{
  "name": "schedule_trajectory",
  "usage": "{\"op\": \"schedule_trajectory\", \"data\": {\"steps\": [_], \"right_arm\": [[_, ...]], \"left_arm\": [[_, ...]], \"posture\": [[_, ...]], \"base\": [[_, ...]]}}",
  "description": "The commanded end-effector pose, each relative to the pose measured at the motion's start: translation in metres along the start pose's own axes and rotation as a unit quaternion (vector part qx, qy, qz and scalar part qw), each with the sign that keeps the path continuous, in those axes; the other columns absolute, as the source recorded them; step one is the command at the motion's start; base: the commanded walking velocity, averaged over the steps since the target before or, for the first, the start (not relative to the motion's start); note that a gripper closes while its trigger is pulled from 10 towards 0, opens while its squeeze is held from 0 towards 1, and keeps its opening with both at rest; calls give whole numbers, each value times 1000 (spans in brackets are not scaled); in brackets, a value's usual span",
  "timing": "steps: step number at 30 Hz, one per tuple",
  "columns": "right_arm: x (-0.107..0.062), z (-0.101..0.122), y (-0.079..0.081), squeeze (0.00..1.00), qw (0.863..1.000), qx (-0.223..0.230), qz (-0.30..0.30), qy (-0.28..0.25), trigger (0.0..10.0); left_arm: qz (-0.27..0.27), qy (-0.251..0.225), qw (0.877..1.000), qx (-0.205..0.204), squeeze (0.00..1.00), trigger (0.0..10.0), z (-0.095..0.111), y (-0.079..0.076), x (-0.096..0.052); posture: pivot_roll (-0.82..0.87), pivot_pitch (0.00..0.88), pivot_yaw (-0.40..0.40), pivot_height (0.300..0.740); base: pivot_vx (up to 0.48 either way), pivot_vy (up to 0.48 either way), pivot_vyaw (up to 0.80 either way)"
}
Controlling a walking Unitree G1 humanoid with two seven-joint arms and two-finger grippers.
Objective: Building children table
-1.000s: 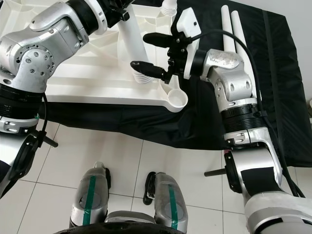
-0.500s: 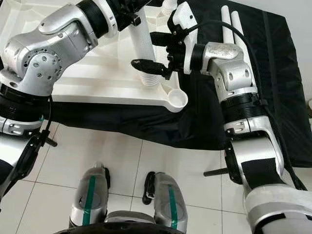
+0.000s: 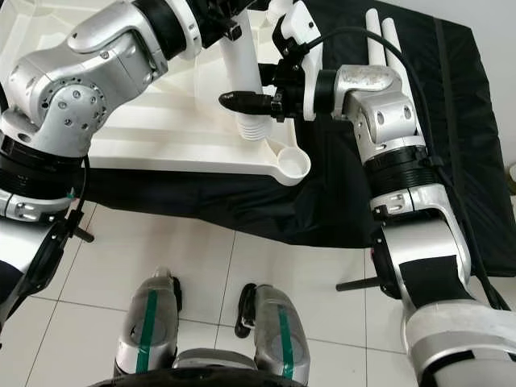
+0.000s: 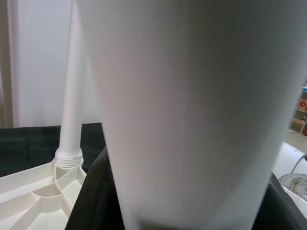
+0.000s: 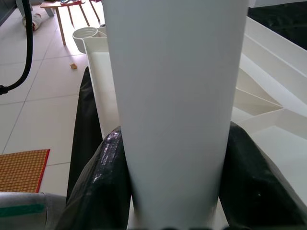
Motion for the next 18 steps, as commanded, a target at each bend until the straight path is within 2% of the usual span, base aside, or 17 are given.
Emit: {"op": "schedule_trajectory", "data": {"steps": [1, 9, 10, 12, 16, 18], "right_arm": [[-2, -2, -1, 0, 1000, 0, 3, 17, 0], [-2, -1, -3, 0, 1000, 1, -3, 11, 0], [-1, 1, -5, 0, 1000, 3, -13, 4, 10000], [0, 3, -8, 0, 999, 16, -29, -17, 10000], [1, 5, -12, 0, 998, 34, -49, -38, 10000], [1, 3, -18, 0, 993, 54, -82, -61, 10000]], "left_arm": [[-222, -50, 973, 24, 0, 10000, 19, -49, -5], [-232, -42, 971, 33, 0, 10000, 15, -54, -5], [-232, -45, 972, 13, 1000, 10000, 16, -53, -6], [-239, -51, 970, -13, 1000, 10000, 18, -54, -8], [-238, -52, 970, -19, 1000, 10000, 18, -54, -10], [-225, -52, 973, -29, 1000, 10000, 17, -50, -9]], "posture": [[117, 35, -114, 740], [116, 36, -112, 740], [116, 37, -112, 740], [116, 38, -110, 740], [120, 37, -112, 740], [122, 38, -114, 740]], "base": [[0, 0, 0], [0, 0, 0], [0, 0, 0], [0, 0, 0], [0, 0, 0], [0, 0, 0]]}}
Point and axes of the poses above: a point about 5 cm out from each wrist's last joint towards the gripper, its own x axis pointing out of the wrist towards the gripper, its own z axis along the axis of the wrist's last joint, y = z × x, the point moved 4 cm from there along x, pointing out of the wrist towards the gripper, and after that the axes turned 9 degrees about x, right-handed, at the moved point
